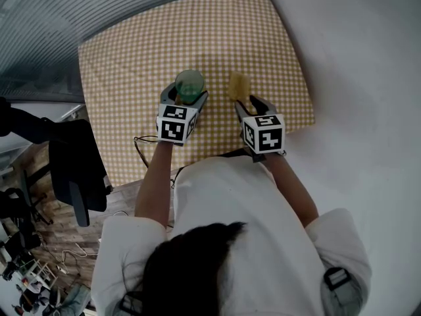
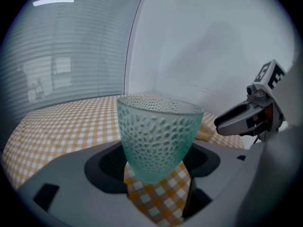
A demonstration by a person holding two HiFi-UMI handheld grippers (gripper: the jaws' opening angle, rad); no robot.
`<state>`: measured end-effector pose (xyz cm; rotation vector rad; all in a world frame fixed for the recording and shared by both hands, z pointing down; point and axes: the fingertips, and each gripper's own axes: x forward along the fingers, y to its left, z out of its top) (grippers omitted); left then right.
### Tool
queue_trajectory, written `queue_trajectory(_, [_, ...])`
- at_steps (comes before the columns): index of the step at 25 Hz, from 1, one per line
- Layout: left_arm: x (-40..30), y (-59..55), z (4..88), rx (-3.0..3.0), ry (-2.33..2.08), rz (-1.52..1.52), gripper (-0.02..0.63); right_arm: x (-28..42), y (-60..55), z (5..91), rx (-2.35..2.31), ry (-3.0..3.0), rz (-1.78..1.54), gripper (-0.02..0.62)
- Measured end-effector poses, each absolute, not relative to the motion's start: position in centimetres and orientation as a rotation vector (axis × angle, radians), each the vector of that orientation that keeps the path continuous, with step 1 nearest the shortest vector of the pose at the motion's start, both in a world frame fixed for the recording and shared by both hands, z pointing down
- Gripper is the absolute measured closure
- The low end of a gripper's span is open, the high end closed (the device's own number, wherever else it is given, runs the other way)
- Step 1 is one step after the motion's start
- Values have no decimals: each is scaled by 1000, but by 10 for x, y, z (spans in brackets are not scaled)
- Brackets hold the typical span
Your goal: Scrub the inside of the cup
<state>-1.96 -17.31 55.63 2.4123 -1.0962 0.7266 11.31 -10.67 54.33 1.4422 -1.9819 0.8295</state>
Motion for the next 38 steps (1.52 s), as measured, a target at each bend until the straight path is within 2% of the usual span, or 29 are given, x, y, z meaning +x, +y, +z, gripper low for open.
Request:
queue_trajectory(25, [-21, -160, 574, 2340, -1037, 865, 254, 106, -90, 560, 1420, -1966, 921, 417])
queue_trajectory(33, [-26, -151, 564, 2295, -1046, 778, 247, 104, -95, 554, 1409, -2010, 965, 414])
queue_trajectory(38, [-29, -133, 547, 2227, -1062, 618, 247, 96, -94, 552, 1354, -2055, 1007, 408])
